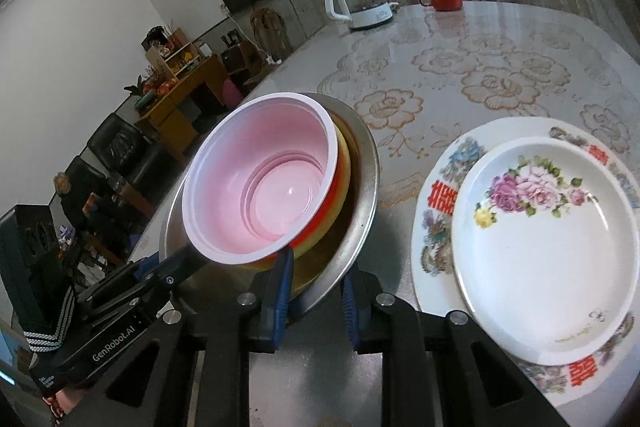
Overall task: Organize plates and bowls
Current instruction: 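Lift the nested bowls with both grippers and carry them over the plate stack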
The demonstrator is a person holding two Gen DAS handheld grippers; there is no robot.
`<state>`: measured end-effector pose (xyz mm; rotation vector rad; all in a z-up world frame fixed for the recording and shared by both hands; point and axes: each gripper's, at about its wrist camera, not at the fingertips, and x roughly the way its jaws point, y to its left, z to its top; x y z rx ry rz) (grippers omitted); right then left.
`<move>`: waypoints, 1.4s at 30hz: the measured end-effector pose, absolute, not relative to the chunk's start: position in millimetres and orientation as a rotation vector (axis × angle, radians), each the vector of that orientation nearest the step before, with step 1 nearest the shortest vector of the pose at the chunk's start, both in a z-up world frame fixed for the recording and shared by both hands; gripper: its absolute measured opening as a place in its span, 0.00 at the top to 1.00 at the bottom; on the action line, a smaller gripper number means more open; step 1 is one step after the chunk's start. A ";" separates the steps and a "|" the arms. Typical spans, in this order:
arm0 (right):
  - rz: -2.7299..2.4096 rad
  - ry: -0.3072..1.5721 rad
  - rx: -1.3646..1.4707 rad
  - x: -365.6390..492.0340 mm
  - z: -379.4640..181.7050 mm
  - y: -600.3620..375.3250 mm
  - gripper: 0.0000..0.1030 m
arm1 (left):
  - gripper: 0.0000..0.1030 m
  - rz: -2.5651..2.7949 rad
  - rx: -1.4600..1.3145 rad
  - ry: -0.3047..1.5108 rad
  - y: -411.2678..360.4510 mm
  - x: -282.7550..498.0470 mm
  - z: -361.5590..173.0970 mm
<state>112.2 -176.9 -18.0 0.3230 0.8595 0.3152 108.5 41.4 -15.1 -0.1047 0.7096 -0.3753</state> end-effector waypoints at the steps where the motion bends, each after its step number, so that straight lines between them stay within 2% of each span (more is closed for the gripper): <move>1: 0.316 0.855 0.326 110.6 -15.5 -178.4 0.79 | 0.67 -0.377 -0.101 0.699 39.8 106.8 -11.5; 15: 0.293 0.776 0.336 84.9 14.3 -206.9 0.79 | 0.67 -0.425 -0.081 0.636 11.8 96.0 18.8; 29: 0.142 0.701 0.389 54.1 40.0 -276.2 0.78 | 0.67 -0.584 -0.026 0.614 -67.8 99.3 43.3; 42: 0.019 0.722 0.466 35.9 32.4 -331.8 0.78 | 0.67 -0.686 0.010 0.659 -126.1 99.8 32.8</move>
